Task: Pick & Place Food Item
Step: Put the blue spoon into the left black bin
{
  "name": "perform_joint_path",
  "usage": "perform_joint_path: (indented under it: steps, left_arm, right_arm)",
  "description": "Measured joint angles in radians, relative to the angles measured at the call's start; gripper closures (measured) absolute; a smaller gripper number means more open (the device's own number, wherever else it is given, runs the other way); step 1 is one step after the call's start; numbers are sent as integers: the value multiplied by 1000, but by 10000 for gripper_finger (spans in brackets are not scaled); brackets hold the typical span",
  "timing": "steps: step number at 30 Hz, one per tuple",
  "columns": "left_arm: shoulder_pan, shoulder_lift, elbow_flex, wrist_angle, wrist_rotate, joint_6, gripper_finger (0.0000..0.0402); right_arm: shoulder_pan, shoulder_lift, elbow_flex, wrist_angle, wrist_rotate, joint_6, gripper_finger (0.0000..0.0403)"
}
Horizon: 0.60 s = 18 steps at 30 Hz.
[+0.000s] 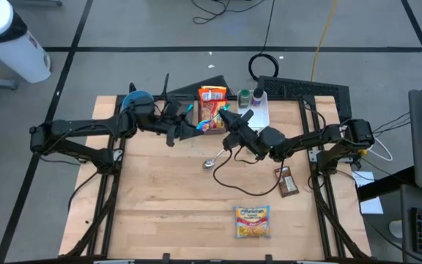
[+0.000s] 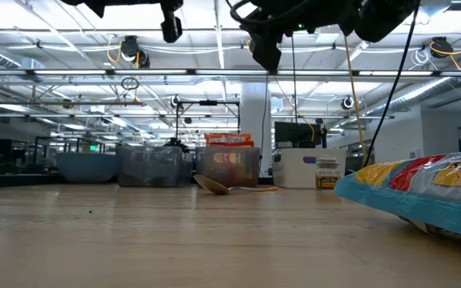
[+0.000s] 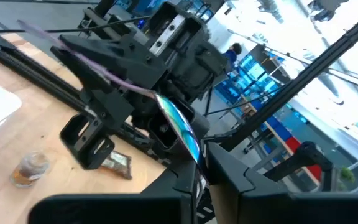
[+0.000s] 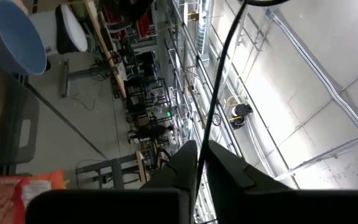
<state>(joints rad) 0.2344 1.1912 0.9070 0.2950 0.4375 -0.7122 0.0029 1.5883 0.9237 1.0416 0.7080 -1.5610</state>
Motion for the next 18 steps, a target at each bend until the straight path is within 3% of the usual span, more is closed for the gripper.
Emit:
perform_joint_path:
  steps: [18]
  left_arm:
    - [36,-1,2,-79,11,138,392]
  right_arm:
    - [50,3,-2,52,1,56,221]
